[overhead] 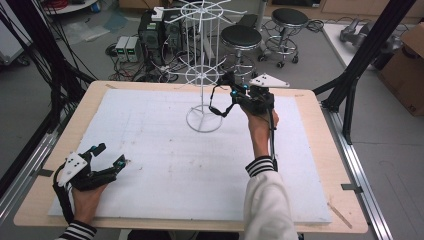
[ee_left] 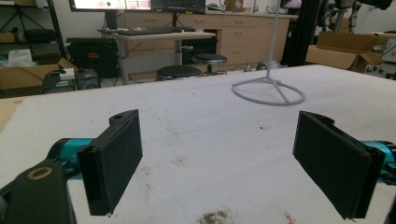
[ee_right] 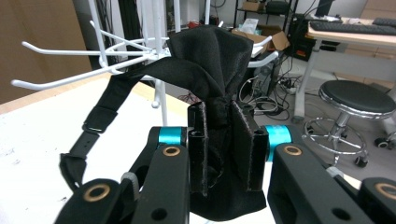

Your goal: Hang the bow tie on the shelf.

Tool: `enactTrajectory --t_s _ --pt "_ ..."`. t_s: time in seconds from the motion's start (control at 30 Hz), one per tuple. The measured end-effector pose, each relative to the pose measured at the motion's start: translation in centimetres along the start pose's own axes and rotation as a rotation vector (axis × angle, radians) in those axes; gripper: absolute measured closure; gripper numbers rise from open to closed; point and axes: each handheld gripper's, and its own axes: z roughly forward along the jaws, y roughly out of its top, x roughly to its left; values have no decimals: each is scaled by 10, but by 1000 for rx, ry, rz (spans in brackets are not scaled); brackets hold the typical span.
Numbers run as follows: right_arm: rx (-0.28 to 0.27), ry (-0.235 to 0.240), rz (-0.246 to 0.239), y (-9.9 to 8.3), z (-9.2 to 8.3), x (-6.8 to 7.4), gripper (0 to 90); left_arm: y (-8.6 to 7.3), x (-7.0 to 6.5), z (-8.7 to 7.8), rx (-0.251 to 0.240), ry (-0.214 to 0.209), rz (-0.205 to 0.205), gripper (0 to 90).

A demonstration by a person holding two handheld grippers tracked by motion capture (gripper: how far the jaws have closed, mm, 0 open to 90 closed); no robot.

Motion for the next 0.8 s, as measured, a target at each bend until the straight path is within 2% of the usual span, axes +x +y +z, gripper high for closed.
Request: enactTrajectory --t_s 0.3,0.8 --pt "20 12 13 -6 11 -2 766 0 0 0 0 1 -2 160" --pt "37 23 -1 -10 25 3 762 0 0 0 2 0 -2 160"
